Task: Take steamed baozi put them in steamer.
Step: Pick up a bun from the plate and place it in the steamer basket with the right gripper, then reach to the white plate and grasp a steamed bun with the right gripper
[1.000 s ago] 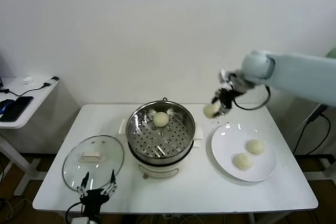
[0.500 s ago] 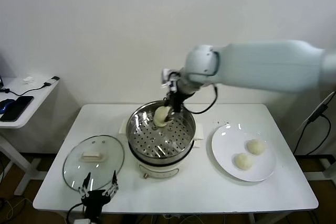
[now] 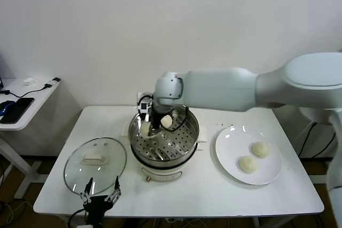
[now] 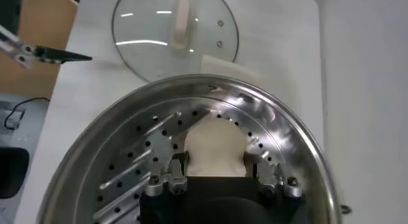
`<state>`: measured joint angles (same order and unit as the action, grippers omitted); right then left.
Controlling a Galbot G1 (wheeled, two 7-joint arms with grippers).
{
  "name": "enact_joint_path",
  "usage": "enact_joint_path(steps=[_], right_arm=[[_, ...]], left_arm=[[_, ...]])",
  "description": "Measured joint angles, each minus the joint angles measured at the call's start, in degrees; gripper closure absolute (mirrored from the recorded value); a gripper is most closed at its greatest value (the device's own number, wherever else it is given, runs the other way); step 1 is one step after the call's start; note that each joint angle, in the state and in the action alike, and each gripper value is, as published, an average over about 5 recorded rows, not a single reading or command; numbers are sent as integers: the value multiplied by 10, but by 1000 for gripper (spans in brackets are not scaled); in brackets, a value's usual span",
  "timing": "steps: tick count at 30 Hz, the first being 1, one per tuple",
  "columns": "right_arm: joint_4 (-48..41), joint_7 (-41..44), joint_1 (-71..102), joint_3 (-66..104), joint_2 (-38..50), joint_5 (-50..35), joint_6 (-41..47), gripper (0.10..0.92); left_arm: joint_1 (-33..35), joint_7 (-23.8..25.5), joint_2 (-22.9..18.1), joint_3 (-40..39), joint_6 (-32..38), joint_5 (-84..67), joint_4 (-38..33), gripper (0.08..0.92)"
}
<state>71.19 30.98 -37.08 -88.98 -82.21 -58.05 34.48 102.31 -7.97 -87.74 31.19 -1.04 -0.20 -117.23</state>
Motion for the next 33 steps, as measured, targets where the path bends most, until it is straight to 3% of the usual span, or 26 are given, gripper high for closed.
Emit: enact_joint_path(steps=[4, 12, 22, 33], right_arm=[[-16, -6, 16, 3, -12, 6, 5, 393], [-20, 0, 21, 8, -15, 11, 3, 214], [28, 62, -48, -19, 44, 39, -33, 202], [138, 157, -186, -110, 231, 91, -99, 203]], left_arm=[[0, 0, -2, -1, -2, -1, -4, 177], [6, 0, -2, -3, -2, -1, -10, 177], [12, 3, -1, -9, -8, 3, -25, 177], [15, 1, -4, -10, -9, 8, -34, 177]])
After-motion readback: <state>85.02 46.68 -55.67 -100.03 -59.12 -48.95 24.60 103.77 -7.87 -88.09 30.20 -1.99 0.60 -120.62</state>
